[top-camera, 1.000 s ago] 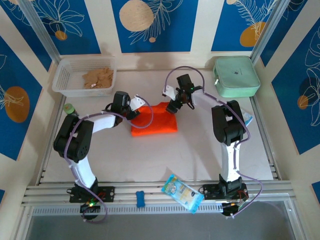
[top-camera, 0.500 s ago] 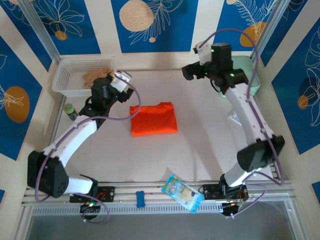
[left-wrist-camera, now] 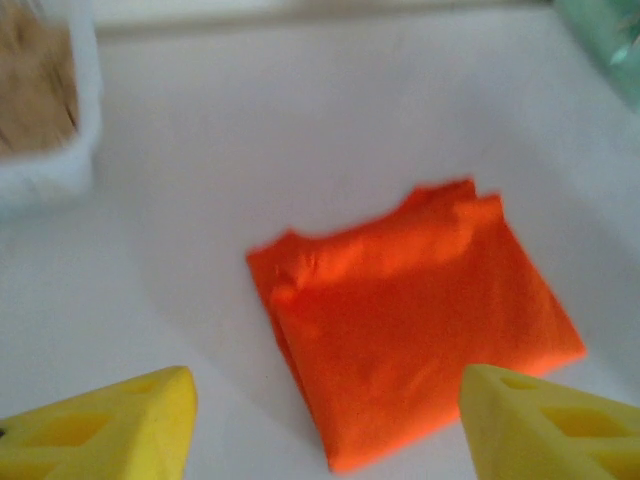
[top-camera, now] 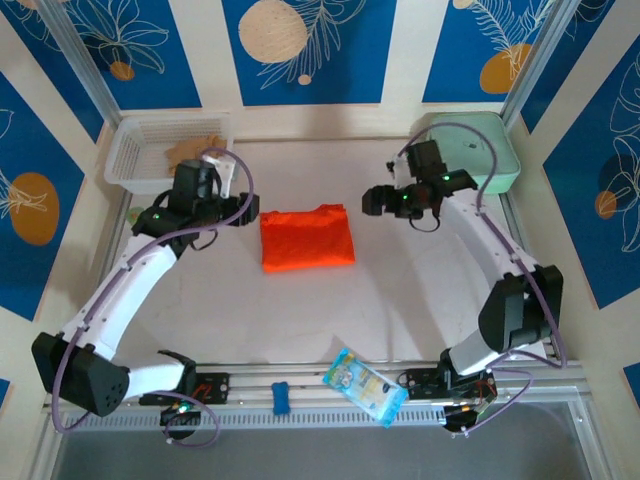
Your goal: Fold and stack the t-shirts
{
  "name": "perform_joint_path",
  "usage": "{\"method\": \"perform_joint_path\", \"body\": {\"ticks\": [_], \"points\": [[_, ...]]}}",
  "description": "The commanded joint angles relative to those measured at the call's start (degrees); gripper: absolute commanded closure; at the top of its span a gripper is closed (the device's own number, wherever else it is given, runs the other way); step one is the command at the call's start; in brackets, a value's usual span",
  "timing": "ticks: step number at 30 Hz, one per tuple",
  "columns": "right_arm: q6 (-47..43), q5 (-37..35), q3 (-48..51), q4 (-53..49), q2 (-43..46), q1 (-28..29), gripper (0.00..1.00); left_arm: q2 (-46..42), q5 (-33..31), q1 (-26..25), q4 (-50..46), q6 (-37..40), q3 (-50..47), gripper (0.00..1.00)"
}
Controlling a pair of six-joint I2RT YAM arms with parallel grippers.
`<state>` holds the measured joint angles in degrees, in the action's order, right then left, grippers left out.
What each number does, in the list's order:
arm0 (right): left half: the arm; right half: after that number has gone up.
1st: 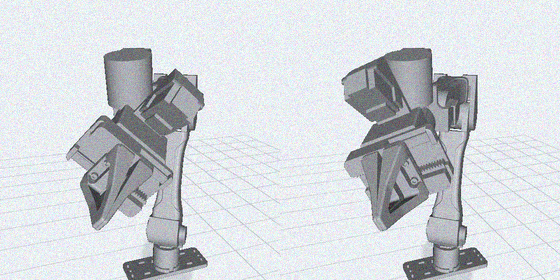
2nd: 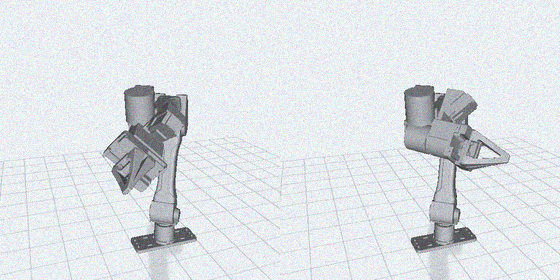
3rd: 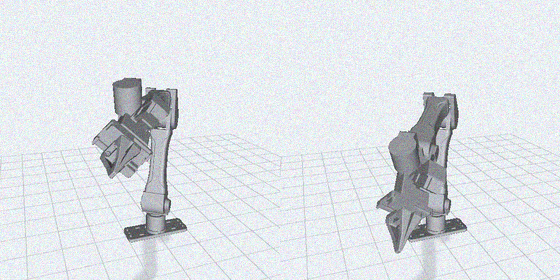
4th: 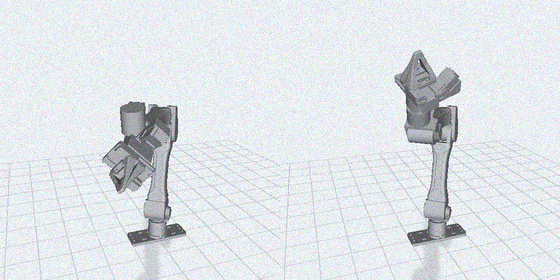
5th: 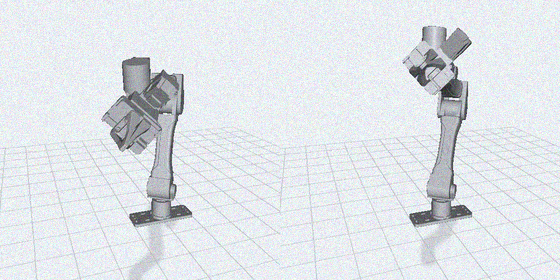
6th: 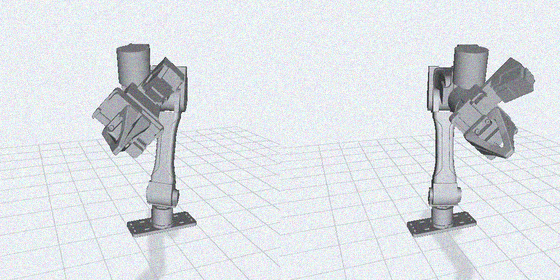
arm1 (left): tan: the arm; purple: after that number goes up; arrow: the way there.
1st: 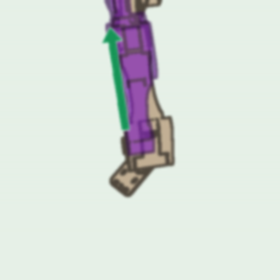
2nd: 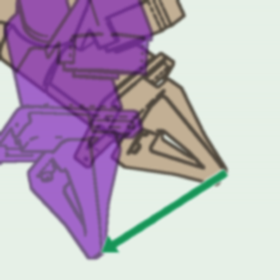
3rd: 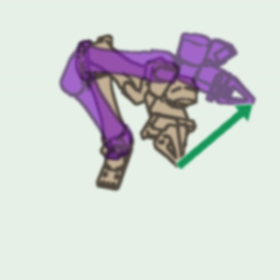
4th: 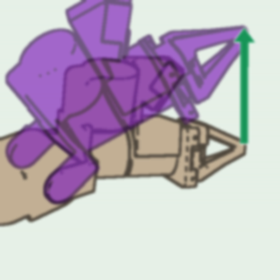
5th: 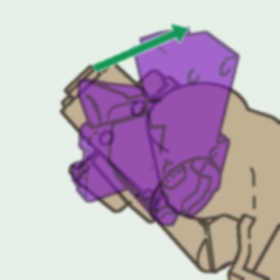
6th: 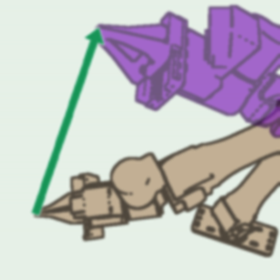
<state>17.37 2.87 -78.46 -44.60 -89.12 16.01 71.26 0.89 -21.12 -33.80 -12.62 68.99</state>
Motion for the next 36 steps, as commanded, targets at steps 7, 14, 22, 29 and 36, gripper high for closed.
{"method": "perform_joint_path", "body": {"ticks": [7,14,22,29,36], "points": [[8.6,-3.7,-0.1,1.0,-11.1,6.2,0.27,11.7,0.5,-2.4,-4.4,-13.8,-4.0,0.38],[10.2,-6.2,-3.1,1.8,-19.4,8.9,0.31,21.8,-1.4,-4.2,-0.3,-15.9,-2.4,0.4],[10.9,-5.6,-3.4,2.6,-23.3,9.4,0.47,28.0,-1.0,-4.3,4.1,-16.9,-2.5,0.56],[11.5,-4.7,-2.8,3.3,-24.4,10.1,0.56,32.6,0.0,-5.0,7.0,-17.2,-1.7,0.57],[12.5,-3.8,-2.4,4.2,-26.9,10.7,0.62,37.0,-0.7,-5.1,7.4,-17.2,-1.2,0.64]]}}
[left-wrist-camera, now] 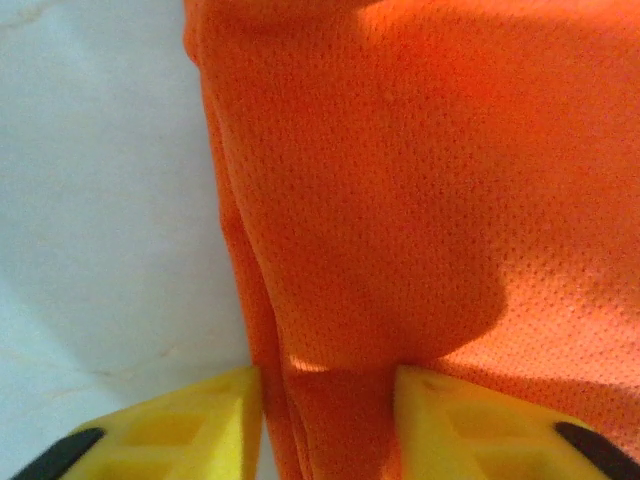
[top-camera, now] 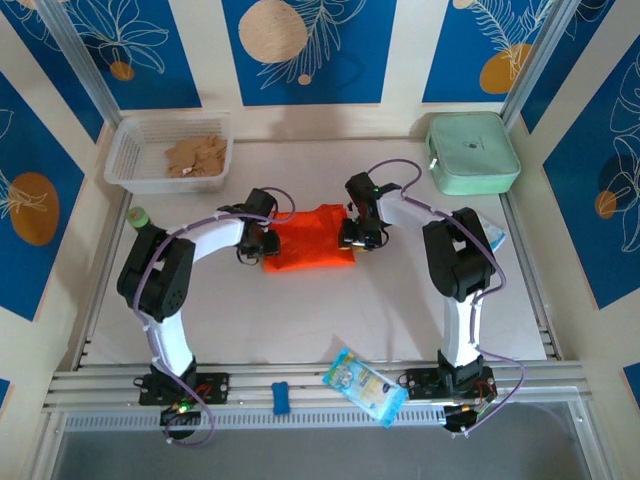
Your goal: Fold and stack the t-shirts
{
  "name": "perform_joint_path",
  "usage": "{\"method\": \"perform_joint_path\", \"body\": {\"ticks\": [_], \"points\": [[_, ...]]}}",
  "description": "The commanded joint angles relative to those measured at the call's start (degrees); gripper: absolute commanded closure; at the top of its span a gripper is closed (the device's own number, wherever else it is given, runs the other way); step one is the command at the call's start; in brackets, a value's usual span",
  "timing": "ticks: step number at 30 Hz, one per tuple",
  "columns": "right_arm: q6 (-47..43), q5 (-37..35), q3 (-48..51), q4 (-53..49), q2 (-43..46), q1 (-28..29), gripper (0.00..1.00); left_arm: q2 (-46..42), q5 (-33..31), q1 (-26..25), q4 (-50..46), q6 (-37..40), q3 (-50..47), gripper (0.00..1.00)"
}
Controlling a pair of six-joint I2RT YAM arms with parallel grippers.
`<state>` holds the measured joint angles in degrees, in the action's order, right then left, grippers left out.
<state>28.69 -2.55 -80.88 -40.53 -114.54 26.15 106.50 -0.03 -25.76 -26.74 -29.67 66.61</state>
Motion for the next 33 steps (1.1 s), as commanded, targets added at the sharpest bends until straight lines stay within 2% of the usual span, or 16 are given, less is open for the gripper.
{"method": "perform_joint_path", "body": {"ticks": [1,5,7,13,14,19,26,33], "points": [[1.3,1.6,0.0,0.2,-2.1,0.7,0.63,2.3,0.1,-0.4,0.5,0.0,1.2,0.64],[1.7,1.9,-0.9,0.5,-4.2,1.2,0.7,4.4,0.3,-0.4,1.1,0.4,1.5,0.69],[1.9,1.9,-1.5,0.5,-5.1,1.2,0.75,5.4,0.6,-0.4,1.5,0.6,1.8,0.75],[1.2,0.7,-4.5,-0.8,-7.1,0.4,0.94,9.0,1.1,-0.4,1.7,1.4,4.4,0.86],[0.9,0.4,-5.4,-1.1,-7.5,0.1,1.0,9.8,0.9,-0.4,1.4,1.8,5.3,0.87],[-1.1,-0.3,-10.9,-2.8,-10.1,-2.4,1.0,14.6,-0.4,-0.3,-1.7,4.5,12.8,1.0],[-4.8,0.0,-24.2,-5.7,-16.7,-7.0,1.0,23.7,-2.2,1.5,-8.5,9.5,30.4,1.0],[-6.1,0.7,-39.4,-8.7,-25.6,-10.9,1.0,34.5,0.2,4.1,-14.4,13.8,50.5,1.0]]}}
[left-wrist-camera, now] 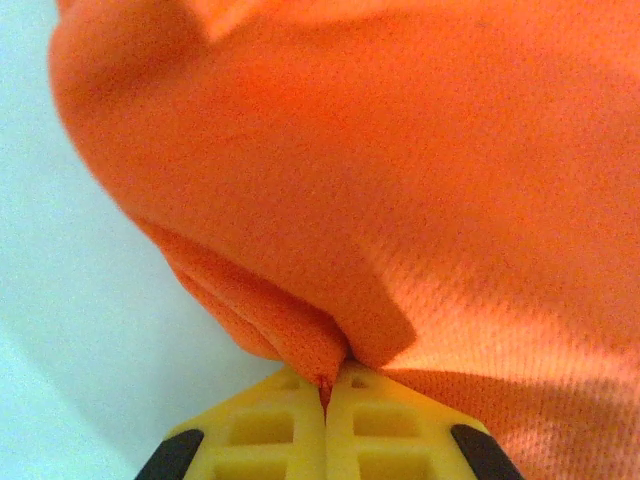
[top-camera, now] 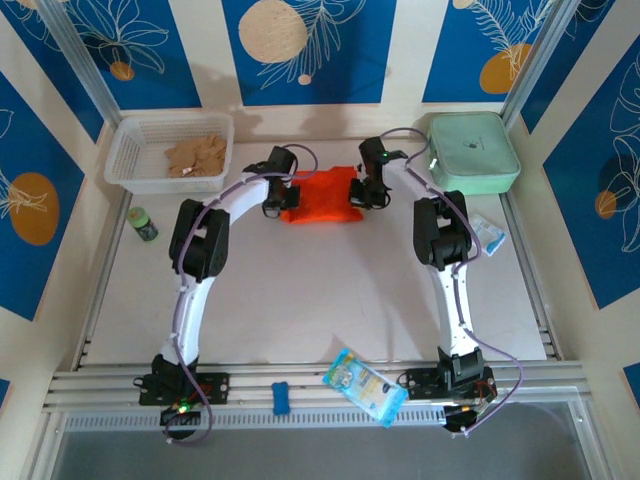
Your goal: Fold and stack the t-shirts
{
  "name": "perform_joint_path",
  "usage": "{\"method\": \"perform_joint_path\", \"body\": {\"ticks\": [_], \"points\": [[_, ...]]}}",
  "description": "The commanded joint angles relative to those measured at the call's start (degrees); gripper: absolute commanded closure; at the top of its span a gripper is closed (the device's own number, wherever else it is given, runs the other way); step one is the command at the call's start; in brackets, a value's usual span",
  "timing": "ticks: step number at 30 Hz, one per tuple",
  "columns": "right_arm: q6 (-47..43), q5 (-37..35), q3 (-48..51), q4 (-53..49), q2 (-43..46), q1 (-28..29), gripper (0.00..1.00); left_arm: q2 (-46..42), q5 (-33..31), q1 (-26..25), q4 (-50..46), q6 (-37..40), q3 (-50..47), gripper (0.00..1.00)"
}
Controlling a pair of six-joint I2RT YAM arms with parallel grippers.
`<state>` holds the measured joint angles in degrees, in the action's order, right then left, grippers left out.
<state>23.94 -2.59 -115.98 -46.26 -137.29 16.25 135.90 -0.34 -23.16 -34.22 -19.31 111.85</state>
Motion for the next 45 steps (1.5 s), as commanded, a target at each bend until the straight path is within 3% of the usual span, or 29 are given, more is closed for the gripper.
{"method": "perform_joint_path", "body": {"ticks": [1,9,13,22,23,25,27,33,37,40,45], "points": [[-1.3,1.0,-6.5,-3.2,-4.2,-1.5,1.0,7.0,0.9,1.8,-8.0,4.0,8.6,1.0],[-2.0,1.9,-26.5,-7.5,-15.7,-3.8,1.0,19.0,4.4,4.0,-13.0,5.2,30.4,1.0],[-1.3,2.2,-33.5,-6.9,-19.6,-4.9,1.0,19.6,5.1,4.8,-9.4,4.8,31.9,1.0],[0.4,4.0,-35.8,-2.9,-21.0,-6.2,1.0,21.6,4.7,6.1,-7.2,5.0,38.0,1.0],[0.2,4.3,-35.8,-2.9,-21.0,-6.1,1.0,21.5,4.7,6.1,-6.9,5.1,38.0,0.95],[-0.1,4.8,-36.4,-3.2,-21.0,-6.1,0.83,21.3,4.7,6.1,-6.4,5.6,37.9,0.77],[-0.2,4.6,-37.1,-3.9,-20.8,-6.2,0.68,20.7,4.8,6.1,-6.1,5.9,37.9,0.65],[-1.7,4.0,-37.7,-5.3,-17.5,-6.4,0.37,17.1,4.9,6.1,-5.9,7.2,37.8,0.5],[-3.1,3.1,-37.6,-6.9,-13.6,-6.5,0.29,12.9,4.5,6.1,-6.1,8.7,37.7,0.4],[-3.9,2.0,-36.8,-8.3,-10.1,-6.4,0.28,8.4,4.2,6.1,-5.8,9.5,36.0,0.25],[-5.7,-0.6,-30.7,-8.6,-2.0,-5.7,0.23,-1.5,3.5,6.0,-2.3,10.0,27.7,0.17]]}}
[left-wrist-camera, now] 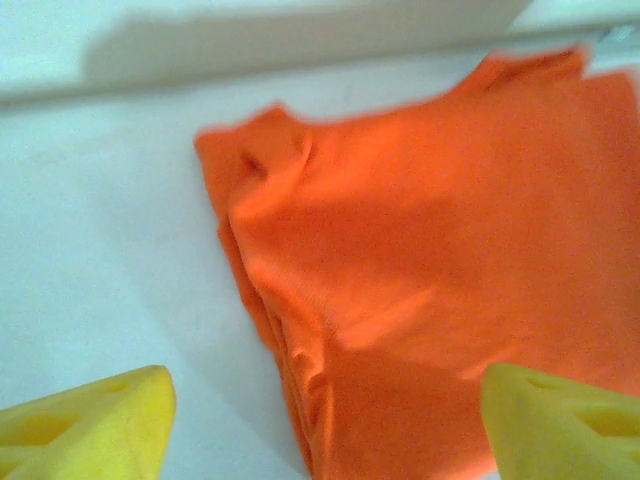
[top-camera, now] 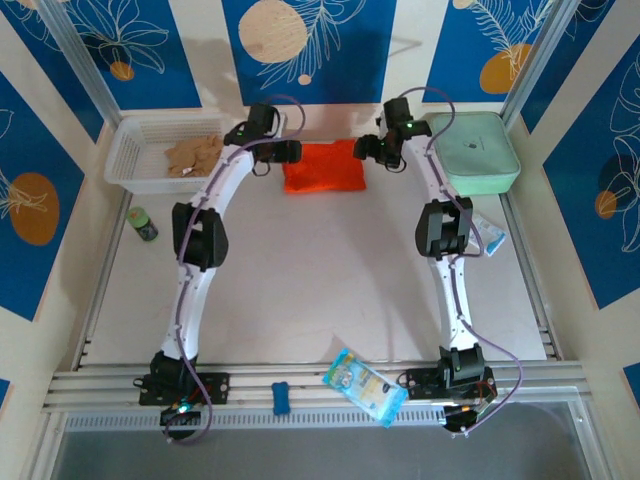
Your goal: Fold and stack the t-shirts
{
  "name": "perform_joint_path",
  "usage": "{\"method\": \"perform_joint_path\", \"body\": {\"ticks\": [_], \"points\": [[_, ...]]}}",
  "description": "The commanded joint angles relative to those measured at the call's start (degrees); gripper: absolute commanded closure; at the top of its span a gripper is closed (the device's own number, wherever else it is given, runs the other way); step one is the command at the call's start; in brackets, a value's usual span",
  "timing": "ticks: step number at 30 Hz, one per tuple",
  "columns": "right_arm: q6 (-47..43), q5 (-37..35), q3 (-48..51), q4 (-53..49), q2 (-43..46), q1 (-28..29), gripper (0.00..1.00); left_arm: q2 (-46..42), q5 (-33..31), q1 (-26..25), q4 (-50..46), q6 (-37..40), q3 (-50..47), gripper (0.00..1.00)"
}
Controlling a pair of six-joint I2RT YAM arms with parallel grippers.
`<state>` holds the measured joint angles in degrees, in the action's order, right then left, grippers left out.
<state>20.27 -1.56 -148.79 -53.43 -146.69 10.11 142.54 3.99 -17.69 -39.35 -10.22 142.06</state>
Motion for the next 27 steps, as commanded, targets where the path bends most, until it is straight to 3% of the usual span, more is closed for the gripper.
{"method": "perform_joint_path", "body": {"ticks": [1,8,14,21,27], "points": [[-2.5,-2.5,4.4,-1.0,9.5,0.7,0.23,-10.4,-1.0,0.5,3.6,1.1,-4.6,0.14],[-4.2,-7.0,26.7,7.3,26.9,2.4,0.22,-26.2,-2.1,0.3,11.0,2.2,-23.0,0.05],[-5.7,-11.8,58.4,24.6,49.2,2.7,0.22,-46.9,-5.9,0.3,24.7,4.5,-49.7,0.0],[-6.6,-11.8,89.2,41.0,71.3,-2.2,0.22,-70.3,-13.3,0.6,46.9,9.2,-82.0,0.01],[-17.6,-9.3,116.3,66.6,83.0,-3.2,0.22,-84.9,-20.2,0.8,70.3,17.1,-112.9,0.01]]}}
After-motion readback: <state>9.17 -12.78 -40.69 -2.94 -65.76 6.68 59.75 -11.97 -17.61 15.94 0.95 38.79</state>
